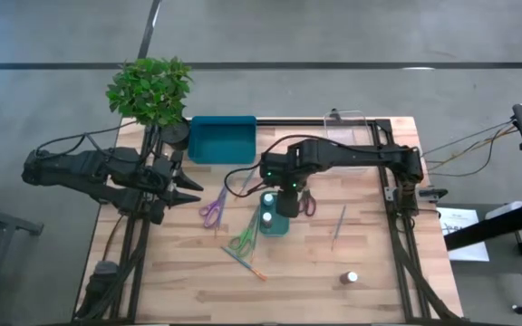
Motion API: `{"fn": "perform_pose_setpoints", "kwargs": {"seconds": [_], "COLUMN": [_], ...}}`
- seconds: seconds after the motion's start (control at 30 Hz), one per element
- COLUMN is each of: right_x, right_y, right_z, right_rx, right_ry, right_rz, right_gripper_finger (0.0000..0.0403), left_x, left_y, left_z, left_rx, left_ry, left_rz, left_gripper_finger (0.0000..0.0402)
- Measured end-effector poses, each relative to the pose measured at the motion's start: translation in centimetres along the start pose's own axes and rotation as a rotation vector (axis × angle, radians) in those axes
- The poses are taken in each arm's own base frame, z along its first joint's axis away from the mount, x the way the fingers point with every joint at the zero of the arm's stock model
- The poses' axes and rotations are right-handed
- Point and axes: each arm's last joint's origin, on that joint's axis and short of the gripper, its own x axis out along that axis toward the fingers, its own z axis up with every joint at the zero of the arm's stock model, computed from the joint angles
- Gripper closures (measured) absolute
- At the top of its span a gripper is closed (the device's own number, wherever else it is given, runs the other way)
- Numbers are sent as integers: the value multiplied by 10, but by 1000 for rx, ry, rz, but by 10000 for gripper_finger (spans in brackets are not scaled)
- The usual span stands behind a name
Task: Pick & Place Paint Supplies
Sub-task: Put the black paint bottle into the blue bin
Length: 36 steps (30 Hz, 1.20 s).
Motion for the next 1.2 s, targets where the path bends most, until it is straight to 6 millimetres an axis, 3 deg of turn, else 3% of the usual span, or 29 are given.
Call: {"fn": "perform_pose_setpoints", "kwargs": {"seconds": [0.37, 1.2], "right_x": [12, 41], "right_y": [-10, -13], "right_z": [-5, -8], "right_rx": [17, 17], "right_ry": [-19, -34], "right_rz": [-7, 16], "right_gripper_finger": [293, 293], "left_x": [0, 0], "left_y": [0, 0], "left_z": [0, -1], "left_rx": [0, -1], "left_ry": [5, 13], "left_rz": [-3, -1], "left_gripper_finger": [260, 260]}}
